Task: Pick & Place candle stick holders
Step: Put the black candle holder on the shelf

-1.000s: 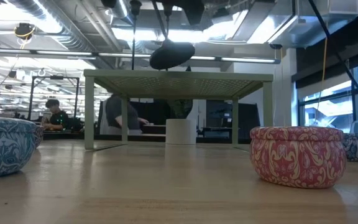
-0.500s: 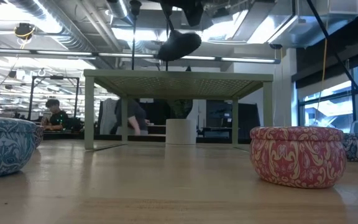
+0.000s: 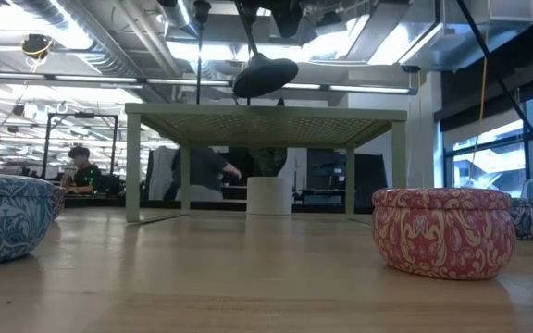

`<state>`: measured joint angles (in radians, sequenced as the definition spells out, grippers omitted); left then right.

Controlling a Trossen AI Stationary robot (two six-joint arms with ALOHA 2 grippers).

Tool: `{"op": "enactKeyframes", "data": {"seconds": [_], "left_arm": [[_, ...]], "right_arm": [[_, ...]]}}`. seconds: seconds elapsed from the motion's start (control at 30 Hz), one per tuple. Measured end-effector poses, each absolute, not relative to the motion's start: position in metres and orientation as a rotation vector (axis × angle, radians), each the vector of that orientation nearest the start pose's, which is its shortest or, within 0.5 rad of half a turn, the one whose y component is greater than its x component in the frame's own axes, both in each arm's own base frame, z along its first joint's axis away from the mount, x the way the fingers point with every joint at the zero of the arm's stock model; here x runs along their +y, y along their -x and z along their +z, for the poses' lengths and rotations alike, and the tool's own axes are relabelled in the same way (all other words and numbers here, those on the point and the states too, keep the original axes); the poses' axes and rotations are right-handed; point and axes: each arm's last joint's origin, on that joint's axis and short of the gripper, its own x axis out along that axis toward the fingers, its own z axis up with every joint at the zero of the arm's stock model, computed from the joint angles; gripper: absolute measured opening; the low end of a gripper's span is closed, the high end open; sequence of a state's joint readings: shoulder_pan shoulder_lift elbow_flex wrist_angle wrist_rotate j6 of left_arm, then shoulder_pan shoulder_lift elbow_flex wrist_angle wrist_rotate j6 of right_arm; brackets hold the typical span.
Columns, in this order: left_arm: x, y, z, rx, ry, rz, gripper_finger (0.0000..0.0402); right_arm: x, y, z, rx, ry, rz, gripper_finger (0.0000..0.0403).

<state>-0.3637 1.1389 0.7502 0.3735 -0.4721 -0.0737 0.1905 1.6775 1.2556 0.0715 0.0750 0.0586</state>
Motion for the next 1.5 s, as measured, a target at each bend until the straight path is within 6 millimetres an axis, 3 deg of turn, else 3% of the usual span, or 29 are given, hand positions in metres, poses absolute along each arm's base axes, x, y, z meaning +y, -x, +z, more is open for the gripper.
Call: {"op": "enactKeyframes", "data": {"seconds": [1.0,1.5], "left_arm": [[-0.0774,-0.2405,0.3037,0.021,0.03,0.11,0.0029],[-0.0781,-0.2405,0.3029,0.029,0.025,0.087,0.0121]], "right_arm": [[0.0711,-0.3805,0.2876,0.34,0.079,0.118,0.0039],[0.0712,-0.3811,0.2892,0.322,0.074,0.117,0.0039]]}}
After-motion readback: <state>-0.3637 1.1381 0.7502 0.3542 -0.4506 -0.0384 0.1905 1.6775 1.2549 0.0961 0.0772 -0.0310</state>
